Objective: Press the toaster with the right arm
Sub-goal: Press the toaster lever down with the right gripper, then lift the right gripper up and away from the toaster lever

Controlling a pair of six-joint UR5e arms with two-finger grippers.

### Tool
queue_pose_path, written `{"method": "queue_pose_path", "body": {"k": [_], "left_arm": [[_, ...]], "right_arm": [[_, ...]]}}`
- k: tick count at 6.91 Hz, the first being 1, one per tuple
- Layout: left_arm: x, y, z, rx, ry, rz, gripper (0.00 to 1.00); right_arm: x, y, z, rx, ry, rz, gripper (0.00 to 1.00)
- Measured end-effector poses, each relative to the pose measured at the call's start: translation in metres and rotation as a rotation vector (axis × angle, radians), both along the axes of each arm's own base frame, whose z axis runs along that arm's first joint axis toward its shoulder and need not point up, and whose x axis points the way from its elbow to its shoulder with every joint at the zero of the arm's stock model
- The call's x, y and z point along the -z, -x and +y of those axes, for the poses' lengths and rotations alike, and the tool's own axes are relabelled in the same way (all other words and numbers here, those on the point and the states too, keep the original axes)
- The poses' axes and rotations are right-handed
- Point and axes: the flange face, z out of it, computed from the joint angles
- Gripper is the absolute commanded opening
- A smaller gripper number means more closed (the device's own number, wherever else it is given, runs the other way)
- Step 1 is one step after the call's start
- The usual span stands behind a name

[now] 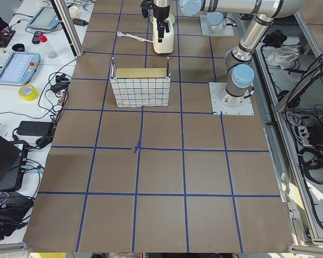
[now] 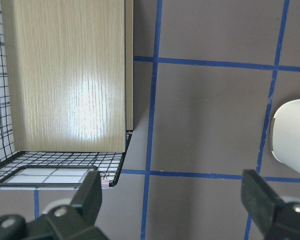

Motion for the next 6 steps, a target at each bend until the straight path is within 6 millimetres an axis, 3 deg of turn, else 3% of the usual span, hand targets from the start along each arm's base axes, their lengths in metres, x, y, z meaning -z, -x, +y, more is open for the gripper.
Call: {"method": "queue_pose_path", "body": {"k": [3, 6], "left_arm": [[0.0, 0.0, 0.0, 0.0, 0.0, -0.001, 1.0], [0.0, 0.0, 0.0, 0.0, 0.0, 0.0, 1.0]], "right_arm": [[0.016, 0.001, -0.002, 0.0, 0.004, 0.003, 0.0], [0.016, 0.004, -0.004, 0.02, -0.013, 0.023, 0.0]]}}
